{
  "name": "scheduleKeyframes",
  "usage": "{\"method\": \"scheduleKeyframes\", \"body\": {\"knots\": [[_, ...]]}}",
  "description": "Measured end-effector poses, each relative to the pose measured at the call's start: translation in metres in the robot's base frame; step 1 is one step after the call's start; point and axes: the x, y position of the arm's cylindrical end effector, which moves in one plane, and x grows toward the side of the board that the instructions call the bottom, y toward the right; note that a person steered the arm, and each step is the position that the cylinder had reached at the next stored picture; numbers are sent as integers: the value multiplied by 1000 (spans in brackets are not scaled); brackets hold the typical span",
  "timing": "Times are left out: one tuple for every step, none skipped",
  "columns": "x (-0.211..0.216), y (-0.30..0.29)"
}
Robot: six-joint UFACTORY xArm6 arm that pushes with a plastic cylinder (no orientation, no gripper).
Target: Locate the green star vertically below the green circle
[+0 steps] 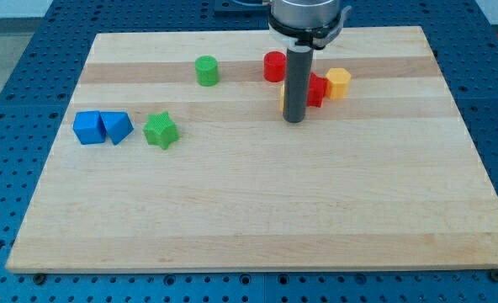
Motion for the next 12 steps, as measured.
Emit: {"method": "scheduleKeyframes", "body": {"knots": [[12, -21], [13, -56], [41, -75], [63, -110], [67, -165], [61, -207], [34, -214], [17, -198], [17, -184], [17, -216], [3, -245], [-19, -228]]}}
